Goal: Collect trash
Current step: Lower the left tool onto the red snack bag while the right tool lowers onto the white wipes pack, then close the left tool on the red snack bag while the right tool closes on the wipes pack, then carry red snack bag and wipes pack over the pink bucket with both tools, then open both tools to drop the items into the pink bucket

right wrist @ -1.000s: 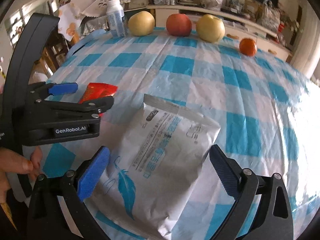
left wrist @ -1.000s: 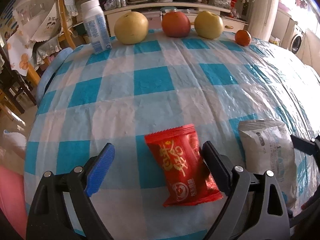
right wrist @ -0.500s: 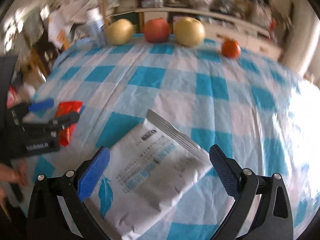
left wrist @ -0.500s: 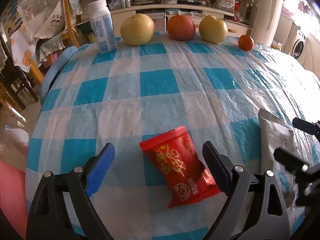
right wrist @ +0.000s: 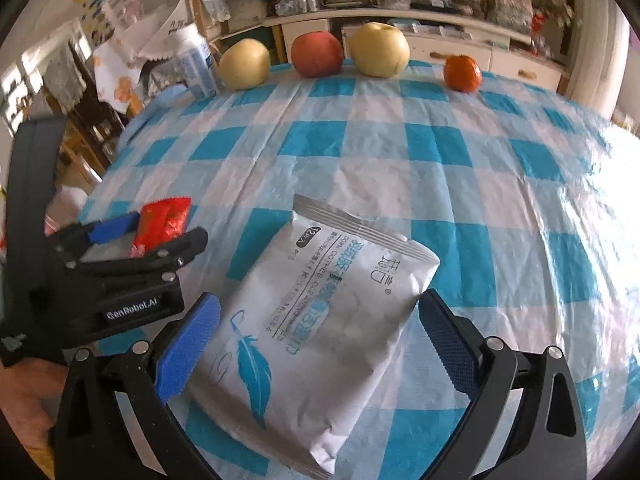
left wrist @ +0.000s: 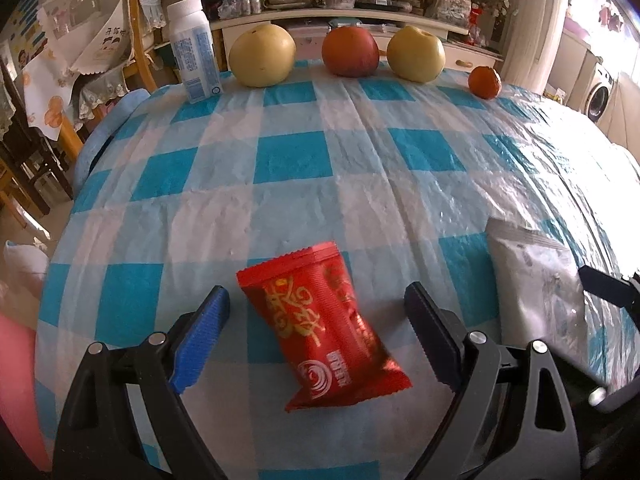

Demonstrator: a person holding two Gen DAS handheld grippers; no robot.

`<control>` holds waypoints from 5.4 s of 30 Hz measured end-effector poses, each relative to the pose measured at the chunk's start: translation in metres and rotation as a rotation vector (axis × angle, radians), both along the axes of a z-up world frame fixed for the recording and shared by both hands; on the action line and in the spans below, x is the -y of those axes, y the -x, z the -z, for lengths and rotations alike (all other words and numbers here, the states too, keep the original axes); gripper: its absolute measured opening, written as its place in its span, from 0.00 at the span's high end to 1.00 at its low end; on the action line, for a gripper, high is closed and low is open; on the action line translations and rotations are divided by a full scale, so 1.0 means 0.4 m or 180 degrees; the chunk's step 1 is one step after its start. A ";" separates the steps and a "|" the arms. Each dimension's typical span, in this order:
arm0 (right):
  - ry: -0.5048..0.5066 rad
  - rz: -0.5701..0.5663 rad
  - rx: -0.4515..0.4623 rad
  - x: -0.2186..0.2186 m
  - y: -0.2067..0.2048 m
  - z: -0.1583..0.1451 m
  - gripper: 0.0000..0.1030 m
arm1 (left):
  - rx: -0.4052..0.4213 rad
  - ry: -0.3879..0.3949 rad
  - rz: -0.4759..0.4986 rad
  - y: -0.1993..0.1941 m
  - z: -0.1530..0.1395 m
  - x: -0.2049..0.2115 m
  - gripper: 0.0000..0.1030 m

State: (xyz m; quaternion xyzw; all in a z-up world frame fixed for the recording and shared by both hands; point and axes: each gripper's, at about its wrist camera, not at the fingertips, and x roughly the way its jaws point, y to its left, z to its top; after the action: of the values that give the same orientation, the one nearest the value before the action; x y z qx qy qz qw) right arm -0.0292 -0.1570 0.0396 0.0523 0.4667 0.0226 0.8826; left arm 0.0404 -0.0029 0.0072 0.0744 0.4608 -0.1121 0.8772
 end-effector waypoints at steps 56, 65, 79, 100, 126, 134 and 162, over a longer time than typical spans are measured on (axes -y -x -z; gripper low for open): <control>0.0164 -0.0448 0.0544 -0.120 0.014 -0.058 0.24 | 0.0056 0.0183 -0.0001 0.037 -0.042 -0.157 0.32; 0.0170 -0.0490 0.0512 -0.120 0.014 -0.052 0.24 | 0.0091 0.0039 0.0135 0.026 -0.007 -0.082 0.38; -0.0027 -0.0457 0.0591 -0.127 0.027 -0.089 0.24 | 0.0268 0.0323 -0.0008 0.042 -0.073 -0.153 0.64; -0.0133 -0.0701 0.0730 -0.307 0.055 -0.180 0.24 | 0.0889 0.0348 -0.0716 0.092 -0.245 -0.436 0.64; -0.0244 -0.1541 0.0857 -0.741 0.003 -0.286 0.24 | 0.1077 0.0414 -0.1629 0.158 -0.300 -0.781 0.64; -0.0267 -0.1799 0.0804 -0.876 -0.023 -0.276 0.24 | 0.1070 0.0535 -0.1932 0.179 -0.297 -0.885 0.64; -0.0216 -0.1827 0.0658 -0.998 -0.056 -0.200 0.12 | 0.0940 0.0313 -0.2355 0.181 -0.272 -0.985 0.20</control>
State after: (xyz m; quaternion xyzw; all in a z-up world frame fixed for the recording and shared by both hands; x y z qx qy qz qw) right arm -0.0066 0.2423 0.1198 -0.0548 0.3692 0.2918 0.8807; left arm -0.0318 0.3913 0.1160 -0.1233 0.3195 0.2013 0.9177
